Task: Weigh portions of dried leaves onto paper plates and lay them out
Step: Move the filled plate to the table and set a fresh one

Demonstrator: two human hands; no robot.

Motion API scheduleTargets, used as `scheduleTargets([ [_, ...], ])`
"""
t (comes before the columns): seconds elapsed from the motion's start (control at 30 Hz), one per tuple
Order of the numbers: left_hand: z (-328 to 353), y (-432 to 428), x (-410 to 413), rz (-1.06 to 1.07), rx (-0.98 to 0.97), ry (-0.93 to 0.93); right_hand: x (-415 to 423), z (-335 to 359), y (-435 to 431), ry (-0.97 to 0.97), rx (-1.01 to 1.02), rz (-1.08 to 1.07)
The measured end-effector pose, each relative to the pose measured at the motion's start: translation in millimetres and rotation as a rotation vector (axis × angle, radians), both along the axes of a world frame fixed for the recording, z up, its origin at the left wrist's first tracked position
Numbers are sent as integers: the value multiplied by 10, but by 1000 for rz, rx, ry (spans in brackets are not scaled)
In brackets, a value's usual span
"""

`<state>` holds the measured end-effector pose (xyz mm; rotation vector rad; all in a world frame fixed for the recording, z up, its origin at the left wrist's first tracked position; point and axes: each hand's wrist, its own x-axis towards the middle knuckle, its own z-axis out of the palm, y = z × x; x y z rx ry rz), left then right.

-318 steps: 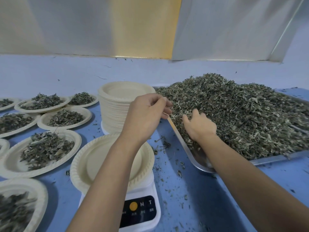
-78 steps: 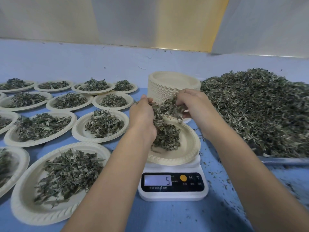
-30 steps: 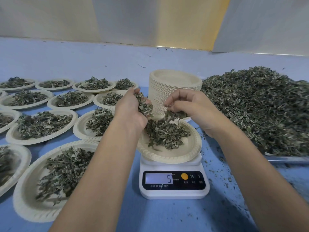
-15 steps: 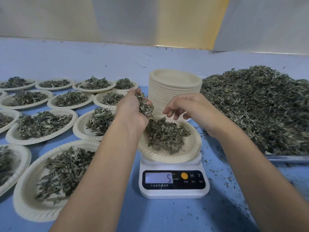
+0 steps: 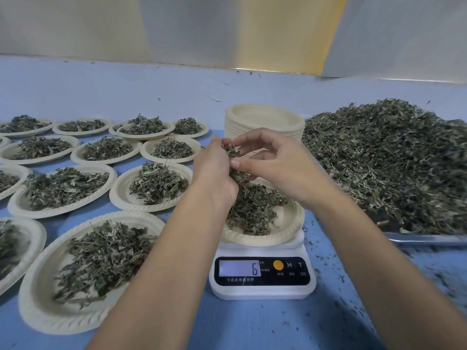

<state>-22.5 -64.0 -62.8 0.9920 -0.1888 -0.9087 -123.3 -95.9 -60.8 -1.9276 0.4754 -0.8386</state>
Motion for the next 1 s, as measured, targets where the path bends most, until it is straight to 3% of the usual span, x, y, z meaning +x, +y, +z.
scheduleTargets([
  [0.27, -33, -33, -84, 44, 23, -81, 67, -89, -12, 43, -146, -134],
  [0.6, -2, 38, 50, 132, 77, -144, -55, 38, -140, -48, 91, -167],
  [1.0, -13, 29, 27, 59, 14, -6, -94, -34, -217, 254, -34, -134],
])
